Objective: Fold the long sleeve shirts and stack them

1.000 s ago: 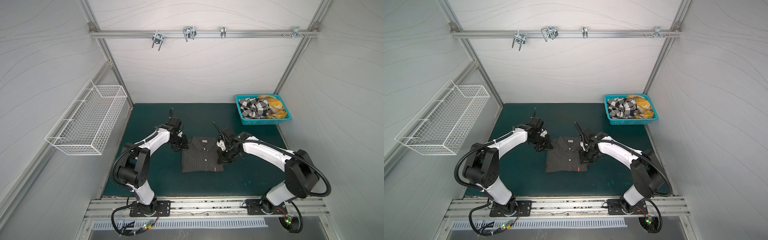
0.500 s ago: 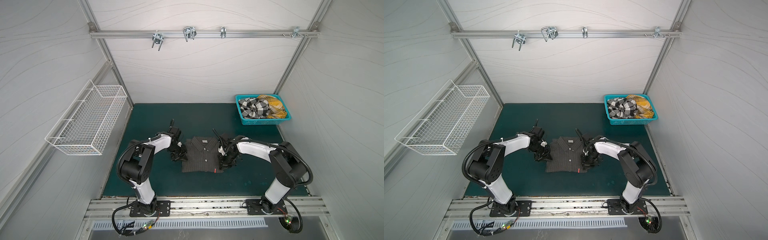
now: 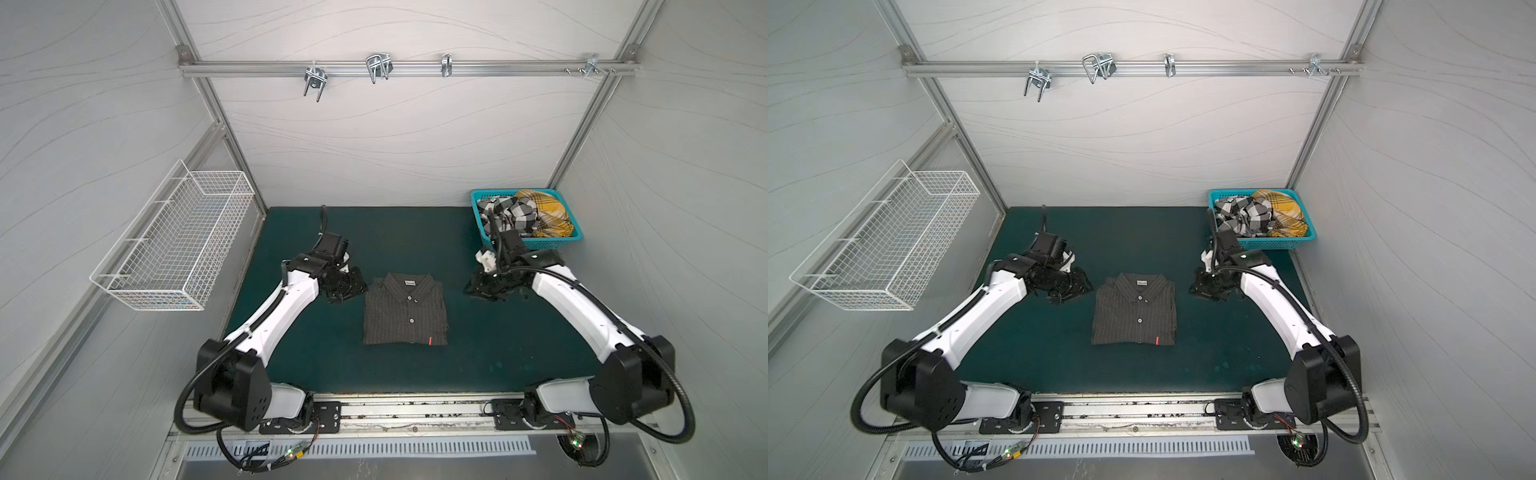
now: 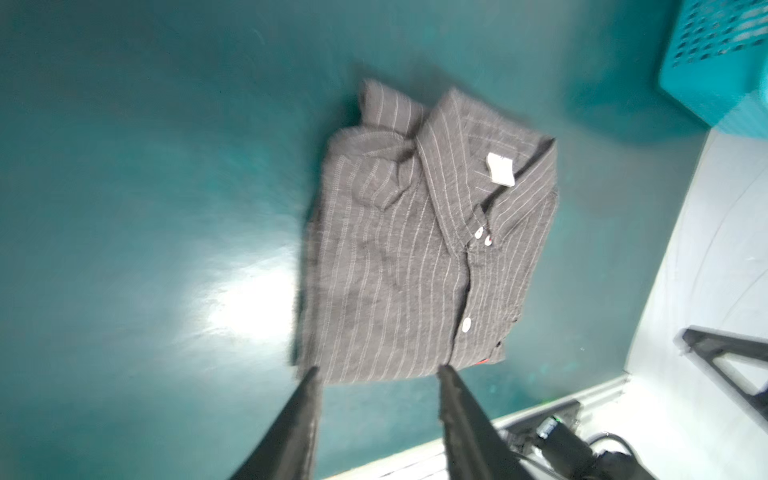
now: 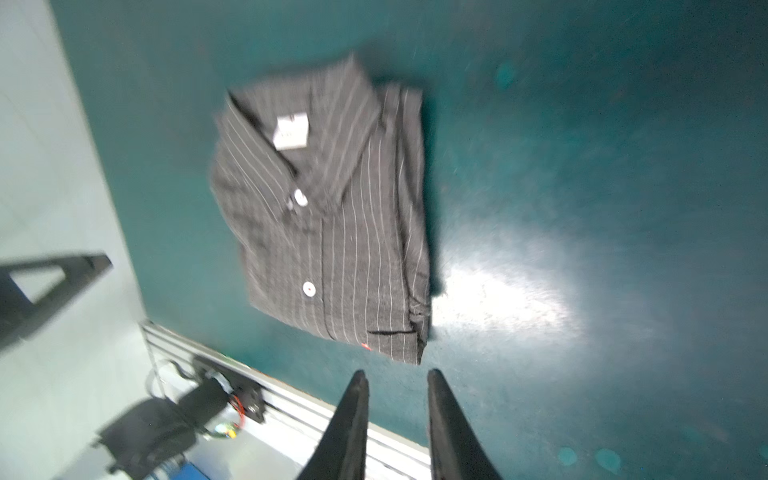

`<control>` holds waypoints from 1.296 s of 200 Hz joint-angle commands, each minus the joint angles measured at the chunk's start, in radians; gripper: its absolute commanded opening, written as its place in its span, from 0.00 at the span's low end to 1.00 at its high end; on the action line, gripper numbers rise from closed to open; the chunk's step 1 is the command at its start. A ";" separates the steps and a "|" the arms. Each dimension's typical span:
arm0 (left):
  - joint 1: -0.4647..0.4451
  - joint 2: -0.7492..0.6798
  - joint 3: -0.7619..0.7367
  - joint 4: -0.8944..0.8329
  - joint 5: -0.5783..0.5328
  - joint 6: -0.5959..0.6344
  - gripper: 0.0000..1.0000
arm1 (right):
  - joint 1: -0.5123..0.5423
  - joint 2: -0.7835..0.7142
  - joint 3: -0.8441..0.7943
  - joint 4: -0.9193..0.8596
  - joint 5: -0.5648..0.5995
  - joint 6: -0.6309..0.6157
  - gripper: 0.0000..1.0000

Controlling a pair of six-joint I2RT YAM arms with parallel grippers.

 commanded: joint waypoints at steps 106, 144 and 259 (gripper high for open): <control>0.230 0.182 -0.353 0.371 0.369 -0.033 0.74 | -0.131 -0.062 -0.315 0.129 -0.204 0.114 0.39; 0.231 0.264 -0.365 0.456 0.389 -0.064 0.75 | -0.135 -0.034 -0.341 0.170 -0.205 0.118 0.40; 0.196 0.392 -0.378 0.570 0.430 -0.107 0.70 | -0.132 0.031 -0.424 0.325 -0.258 0.169 0.40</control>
